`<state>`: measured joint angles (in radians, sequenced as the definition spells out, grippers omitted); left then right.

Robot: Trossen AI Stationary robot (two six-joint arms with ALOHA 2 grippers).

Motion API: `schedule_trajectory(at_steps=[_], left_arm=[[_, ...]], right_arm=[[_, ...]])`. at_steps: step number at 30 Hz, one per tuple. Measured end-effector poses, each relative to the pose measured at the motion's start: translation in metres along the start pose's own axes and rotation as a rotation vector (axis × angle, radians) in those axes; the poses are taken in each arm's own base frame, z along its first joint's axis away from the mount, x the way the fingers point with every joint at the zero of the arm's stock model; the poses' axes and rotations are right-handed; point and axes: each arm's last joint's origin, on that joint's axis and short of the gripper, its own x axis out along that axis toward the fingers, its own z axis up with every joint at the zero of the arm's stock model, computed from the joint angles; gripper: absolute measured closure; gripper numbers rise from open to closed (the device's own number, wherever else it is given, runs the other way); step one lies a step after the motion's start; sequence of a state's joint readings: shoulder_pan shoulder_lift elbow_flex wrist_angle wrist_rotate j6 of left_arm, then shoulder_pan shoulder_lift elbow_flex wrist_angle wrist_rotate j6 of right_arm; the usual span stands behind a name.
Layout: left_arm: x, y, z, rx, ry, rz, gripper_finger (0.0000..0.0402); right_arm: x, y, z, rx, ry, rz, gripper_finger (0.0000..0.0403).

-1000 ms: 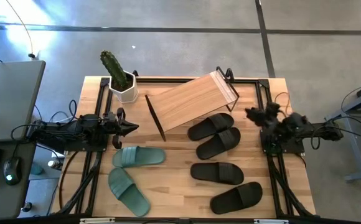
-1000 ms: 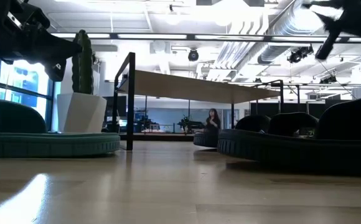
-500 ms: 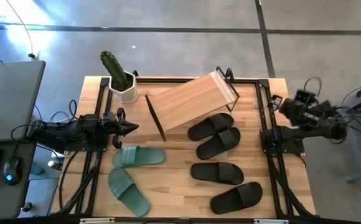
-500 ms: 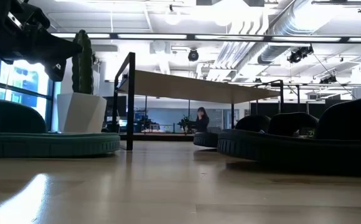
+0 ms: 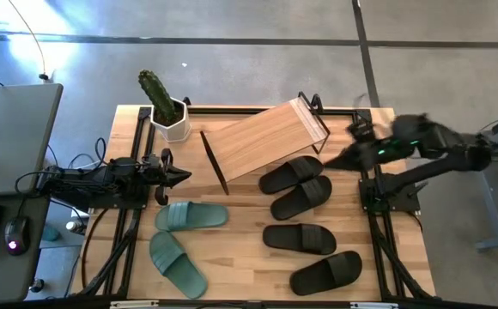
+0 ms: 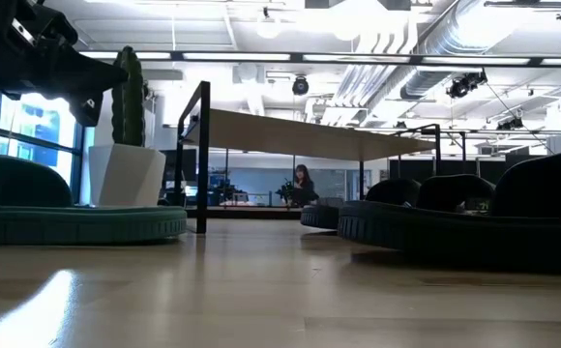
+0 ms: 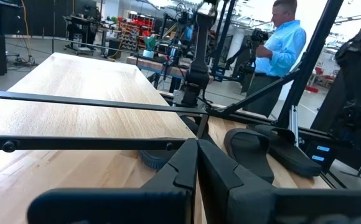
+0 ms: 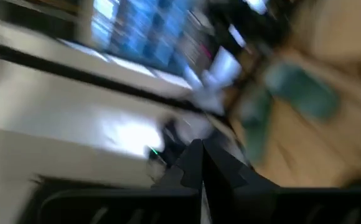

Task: Pick and place slides into the shelf
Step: Put the black slipper on the shelf

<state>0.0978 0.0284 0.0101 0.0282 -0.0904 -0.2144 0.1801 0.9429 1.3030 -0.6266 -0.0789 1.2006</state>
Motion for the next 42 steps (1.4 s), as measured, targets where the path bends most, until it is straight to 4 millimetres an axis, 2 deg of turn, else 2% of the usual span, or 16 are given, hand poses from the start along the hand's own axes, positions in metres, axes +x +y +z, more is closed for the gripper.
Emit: schedule_trajectory(at_steps=[5,12,15,18,21,24,28,32,37,42], left_arm=[[0.0,0.0,0.0,0.0,0.0,0.0,0.0399],[0.0,0.0,0.0,0.0,0.0,0.0,0.0399],[0.0,0.0,0.0,0.0,0.0,0.0,0.0399],[0.0,0.0,0.0,0.0,0.0,0.0,0.0399],[0.0,0.0,0.0,0.0,0.0,0.0,0.0399],[0.0,0.0,0.0,0.0,0.0,0.0,0.0399],[0.0,0.0,0.0,0.0,0.0,-0.001,0.0399],[0.0,0.0,0.0,0.0,0.0,0.0,0.0399],[0.0,0.0,0.0,0.0,0.0,-0.001,0.0399],[0.0,0.0,0.0,0.0,0.0,0.0,0.0399]], right_arm=[[0.042,0.026,-0.017,0.038,0.189,-0.304,0.0402],[0.092,0.049,-0.06,0.083,0.283,-0.7,0.0402],[0.113,0.051,-0.085,0.129,0.341,-0.867,0.0402],[0.139,0.05,-0.115,0.152,0.405,-0.907,0.0402],[0.161,0.041,-0.143,0.238,0.421,-1.013,0.0402],[0.18,0.025,-0.178,0.278,0.549,-1.139,0.0402],[0.193,0.002,-0.217,0.346,0.609,-1.309,0.0402],[0.198,-0.018,-0.24,0.413,0.537,-1.445,0.0402],[0.196,-0.032,-0.251,0.468,0.393,-1.535,0.0402],[0.195,-0.036,-0.255,0.397,0.348,-1.514,0.0374]])
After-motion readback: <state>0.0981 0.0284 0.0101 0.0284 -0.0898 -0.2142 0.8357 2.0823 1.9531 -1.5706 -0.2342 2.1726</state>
